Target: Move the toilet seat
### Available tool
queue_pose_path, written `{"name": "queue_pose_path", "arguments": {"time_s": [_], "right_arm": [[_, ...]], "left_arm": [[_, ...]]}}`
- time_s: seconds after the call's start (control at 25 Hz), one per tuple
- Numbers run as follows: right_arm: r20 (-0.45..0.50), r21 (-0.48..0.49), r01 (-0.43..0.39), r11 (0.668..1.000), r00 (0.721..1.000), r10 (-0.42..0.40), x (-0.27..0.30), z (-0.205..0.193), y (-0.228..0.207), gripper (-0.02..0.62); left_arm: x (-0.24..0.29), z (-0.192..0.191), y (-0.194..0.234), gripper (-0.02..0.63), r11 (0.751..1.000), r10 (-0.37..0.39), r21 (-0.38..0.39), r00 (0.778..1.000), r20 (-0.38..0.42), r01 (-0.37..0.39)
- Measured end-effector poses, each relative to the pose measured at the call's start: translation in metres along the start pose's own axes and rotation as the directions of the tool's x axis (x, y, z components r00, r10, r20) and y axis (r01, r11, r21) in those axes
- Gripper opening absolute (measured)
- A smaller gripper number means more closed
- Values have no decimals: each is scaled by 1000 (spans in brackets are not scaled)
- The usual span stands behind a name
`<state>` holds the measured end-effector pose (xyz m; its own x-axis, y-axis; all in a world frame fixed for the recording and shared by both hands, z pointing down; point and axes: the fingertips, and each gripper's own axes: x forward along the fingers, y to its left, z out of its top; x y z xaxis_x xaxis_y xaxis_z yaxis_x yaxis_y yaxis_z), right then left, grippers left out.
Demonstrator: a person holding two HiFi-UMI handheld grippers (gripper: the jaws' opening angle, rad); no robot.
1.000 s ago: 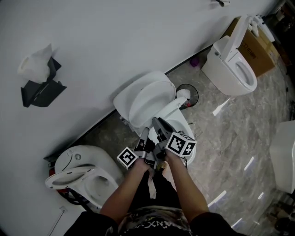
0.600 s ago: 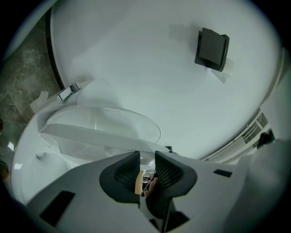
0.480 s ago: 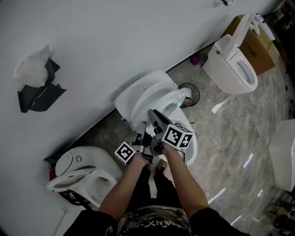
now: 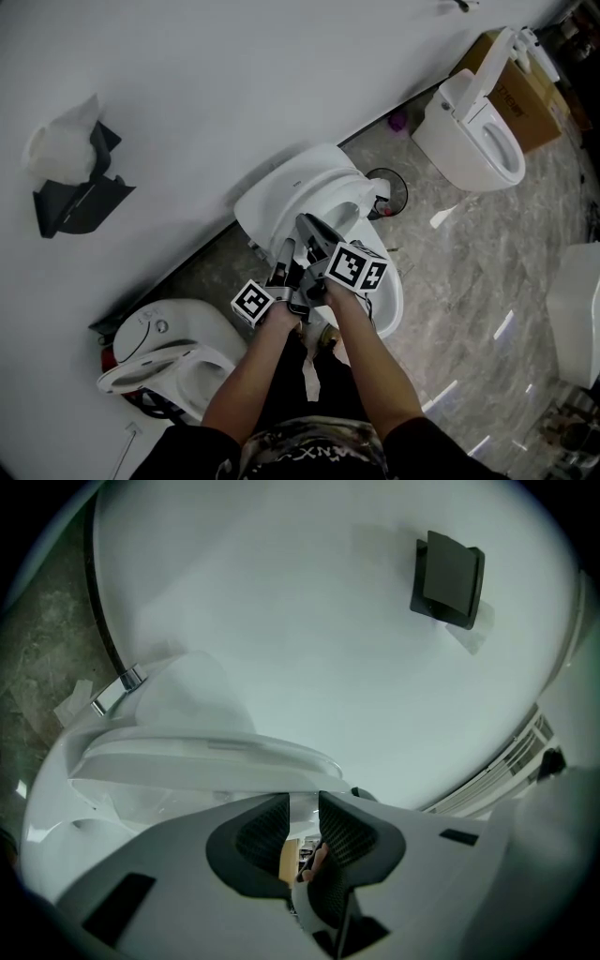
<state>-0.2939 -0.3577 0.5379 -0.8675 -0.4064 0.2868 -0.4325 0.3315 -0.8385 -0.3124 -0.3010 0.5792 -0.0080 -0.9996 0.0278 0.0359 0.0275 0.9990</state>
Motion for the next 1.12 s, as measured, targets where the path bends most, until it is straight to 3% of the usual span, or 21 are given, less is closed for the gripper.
{"name": "queue_pose_path", "arguments": {"time_s": [0.52,0.64,1.12], "right_arm": [[14,3,-6,1000,1000,6,8,9,1,74],[31,5,2,1000,1000,-2,-1,15,0,31],[100,-73,-39,997,994,47,-72,57,58,5]], "left_arm": [[6,11,2,98,1000,19,9,1000,8,-19],[3,10,-8,98,1000,9,28,1000,7,-9],[-3,-6,-107,49,977,-90,187,995,-46,97]]}}
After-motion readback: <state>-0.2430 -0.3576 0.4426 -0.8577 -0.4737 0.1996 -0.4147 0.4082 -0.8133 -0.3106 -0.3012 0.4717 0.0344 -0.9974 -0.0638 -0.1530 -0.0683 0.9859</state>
